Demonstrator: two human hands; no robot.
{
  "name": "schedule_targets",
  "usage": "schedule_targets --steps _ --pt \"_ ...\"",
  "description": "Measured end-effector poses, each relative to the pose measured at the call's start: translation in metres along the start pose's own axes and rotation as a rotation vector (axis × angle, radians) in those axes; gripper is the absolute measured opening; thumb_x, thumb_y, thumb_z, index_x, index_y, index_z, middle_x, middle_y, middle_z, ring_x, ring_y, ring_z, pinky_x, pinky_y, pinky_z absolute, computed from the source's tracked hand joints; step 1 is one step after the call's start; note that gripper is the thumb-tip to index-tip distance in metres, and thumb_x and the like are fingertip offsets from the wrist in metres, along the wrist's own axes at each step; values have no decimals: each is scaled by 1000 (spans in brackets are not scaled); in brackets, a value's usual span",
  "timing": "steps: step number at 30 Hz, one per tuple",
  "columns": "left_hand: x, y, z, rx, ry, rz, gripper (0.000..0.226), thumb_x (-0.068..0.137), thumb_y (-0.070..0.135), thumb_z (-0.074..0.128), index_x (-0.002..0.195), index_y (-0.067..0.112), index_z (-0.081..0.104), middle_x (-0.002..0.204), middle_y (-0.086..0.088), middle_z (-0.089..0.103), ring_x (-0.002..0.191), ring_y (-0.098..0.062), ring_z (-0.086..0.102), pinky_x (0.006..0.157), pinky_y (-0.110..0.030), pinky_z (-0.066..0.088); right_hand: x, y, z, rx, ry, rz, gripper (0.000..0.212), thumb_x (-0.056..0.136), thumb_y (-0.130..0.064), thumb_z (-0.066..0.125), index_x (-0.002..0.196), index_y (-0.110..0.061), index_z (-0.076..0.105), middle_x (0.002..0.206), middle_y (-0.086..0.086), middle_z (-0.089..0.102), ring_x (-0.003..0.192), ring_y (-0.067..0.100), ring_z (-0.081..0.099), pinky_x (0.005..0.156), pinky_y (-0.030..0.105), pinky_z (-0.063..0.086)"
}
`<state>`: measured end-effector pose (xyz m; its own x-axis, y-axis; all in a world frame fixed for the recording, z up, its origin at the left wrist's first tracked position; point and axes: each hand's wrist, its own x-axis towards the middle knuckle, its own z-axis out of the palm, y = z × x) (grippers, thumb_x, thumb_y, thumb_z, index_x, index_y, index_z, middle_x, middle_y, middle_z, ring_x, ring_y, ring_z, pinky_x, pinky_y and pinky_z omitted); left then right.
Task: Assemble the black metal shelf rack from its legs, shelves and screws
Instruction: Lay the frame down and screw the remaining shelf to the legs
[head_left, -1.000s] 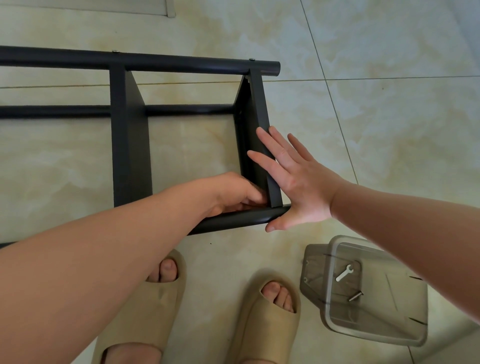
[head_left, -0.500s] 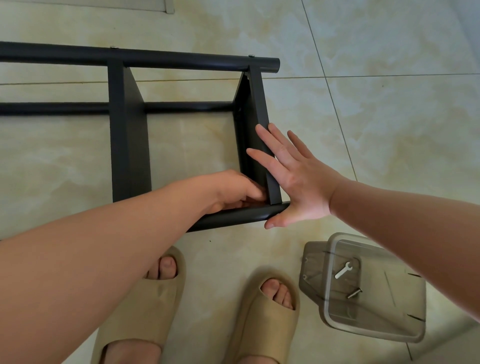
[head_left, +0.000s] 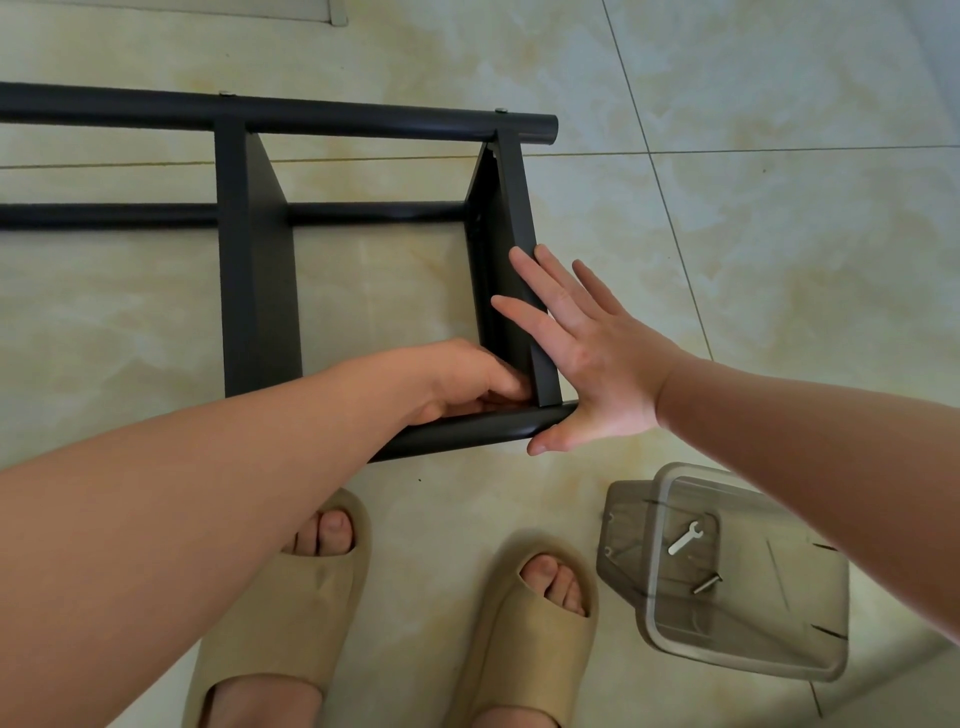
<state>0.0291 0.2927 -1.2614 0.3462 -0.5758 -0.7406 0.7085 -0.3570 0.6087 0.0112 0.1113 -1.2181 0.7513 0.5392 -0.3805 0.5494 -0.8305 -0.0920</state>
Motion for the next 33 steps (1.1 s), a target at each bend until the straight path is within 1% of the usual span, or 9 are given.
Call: schedule_targets --steps 5,10,14,21,23,25,26,29,33 --pt "-1 2 1 -29 3 -17 14 87 -2 58 90 4 71 69 -8 70 68 -21 68 74 -31 54 0 0 1 6 11 -3 133 57 -94 48 160 -22 5 166 5 -24 153 25 -24 124 50 -6" --pt "-1 2 3 87 22 30 10 86 7 64 93 6 72 87 -15 71 80 -27 67 82 -37 53 0 0 1 8 21 -6 134 57 -94 49 160 -21 7 167 5 -23 153 26 -23 124 51 -5" --pt "1 -1 0 85 20 44 11 86 3 63 82 8 72 74 -10 70 68 -23 68 71 -30 54 0 1 1 -1 17 -7 134 57 -94 48 160 -20 6 166 5 -23 153 26 -23 124 52 -5" --pt "-3 3 1 6 -35 -2 15 88 -1 57 87 4 71 71 -10 71 67 -21 70 63 -27 54 0 0 1 -9 11 -9 134 57 -94 47 160 -20 6 167 6 -22 153 27 -23 124 52 -5" --pt "-3 3 2 37 -32 16 14 89 3 60 95 3 72 84 -14 73 78 -25 71 75 -35 58 0 0 0 -7 12 -12 134 58 -94 47 161 -19 6 167 6 -22 153 27 -23 125 52 -5" --pt "-2 3 4 90 -7 37 15 89 7 62 101 2 71 94 -20 72 88 -29 69 91 -44 54 0 0 0 -6 6 -9 134 57 -94 47 161 -19 6 167 7 -22 153 27 -23 125 53 -4" --pt "-2 2 4 108 6 40 14 89 7 63 99 3 72 94 -21 72 88 -30 68 93 -45 53 0 0 0 -6 4 -9 134 57 -94 47 161 -19 6 167 7 -22 153 27 -23 125 53 -4" --pt "0 1 2 109 12 45 11 88 4 62 83 8 72 81 -13 70 80 -28 68 86 -40 53 0 0 -1 -5 5 -10 134 58 -94 47 161 -19 6 167 8 -21 153 28 -22 125 53 -4" --pt "0 0 -1 17 -23 19 18 88 -4 58 83 6 73 75 -11 70 75 -25 68 83 -36 53 0 0 -1 -10 0 -9 133 57 -94 46 160 -20 5 167 7 -22 153 28 -22 125 53 -4"
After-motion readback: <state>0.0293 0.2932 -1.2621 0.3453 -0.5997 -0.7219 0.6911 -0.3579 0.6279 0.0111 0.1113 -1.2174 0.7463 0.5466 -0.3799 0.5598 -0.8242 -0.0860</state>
